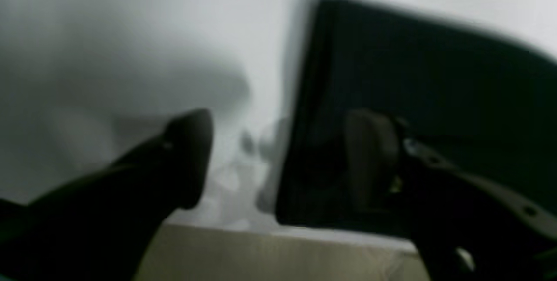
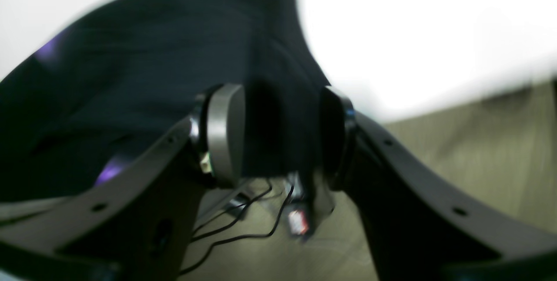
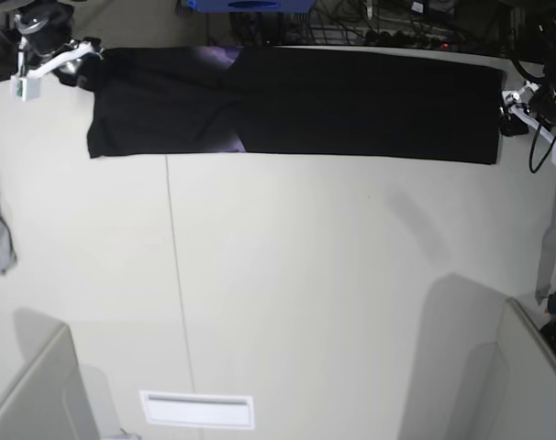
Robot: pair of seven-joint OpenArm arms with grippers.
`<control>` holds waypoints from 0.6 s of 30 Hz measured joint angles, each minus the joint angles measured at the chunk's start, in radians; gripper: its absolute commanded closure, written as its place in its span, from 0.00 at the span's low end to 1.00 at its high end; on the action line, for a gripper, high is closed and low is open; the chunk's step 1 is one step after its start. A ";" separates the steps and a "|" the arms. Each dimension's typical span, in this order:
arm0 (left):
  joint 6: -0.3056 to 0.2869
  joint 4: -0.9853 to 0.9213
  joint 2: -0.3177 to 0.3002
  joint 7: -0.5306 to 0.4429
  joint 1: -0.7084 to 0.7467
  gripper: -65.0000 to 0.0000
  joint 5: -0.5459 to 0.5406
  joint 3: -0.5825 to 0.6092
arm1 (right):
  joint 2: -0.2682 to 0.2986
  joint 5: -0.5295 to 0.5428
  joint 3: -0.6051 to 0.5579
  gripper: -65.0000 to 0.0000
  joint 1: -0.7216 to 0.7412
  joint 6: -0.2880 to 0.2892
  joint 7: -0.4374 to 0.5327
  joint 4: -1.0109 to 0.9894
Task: Fold the T-shirt properly
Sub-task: 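Release the hem with both grippers and raise them, then grasp both short ends of the folded strip with both grippers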
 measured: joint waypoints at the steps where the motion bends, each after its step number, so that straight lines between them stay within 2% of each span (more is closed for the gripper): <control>1: 0.002 0.045 0.018 -0.005 -0.002 0.39 -0.004 -0.008 | 0.004 -0.005 -0.010 0.74 0.015 0.027 -0.016 -0.002; 2: -0.003 0.080 0.035 -0.008 -0.002 0.51 -0.015 -0.006 | 0.013 -0.011 -0.026 0.79 0.032 0.037 -0.030 -0.003; 3: -0.003 0.104 0.056 -0.013 -0.002 0.67 -0.025 -0.004 | 0.025 -0.010 -0.040 0.85 0.049 0.038 -0.040 -0.010; 4: -0.011 0.110 0.079 -0.014 -0.001 0.90 -0.040 0.004 | 0.036 -0.007 -0.057 0.94 0.070 0.039 -0.055 -0.022; 5: -0.006 0.104 0.093 -0.011 -0.005 1.00 -0.029 0.031 | 0.044 -0.011 -0.071 1.00 0.093 0.037 -0.065 -0.039; 7: -0.001 0.073 0.108 0.011 -0.018 1.00 0.038 0.097 | 0.058 -0.005 -0.090 1.00 0.143 0.037 -0.091 -0.092; 11: -0.002 -0.014 0.120 -0.014 -0.045 1.00 0.139 0.195 | 0.055 -0.011 -0.100 1.00 0.211 0.037 -0.169 -0.222; 14: -0.003 -0.076 0.141 -0.008 -0.057 1.00 0.202 0.220 | 0.085 -0.016 -0.099 1.00 0.248 0.037 -0.165 -0.310; 18: -0.010 -0.157 0.145 -0.017 -0.141 1.00 0.242 0.220 | 0.099 -0.138 -0.096 1.00 0.356 0.053 -0.152 -0.415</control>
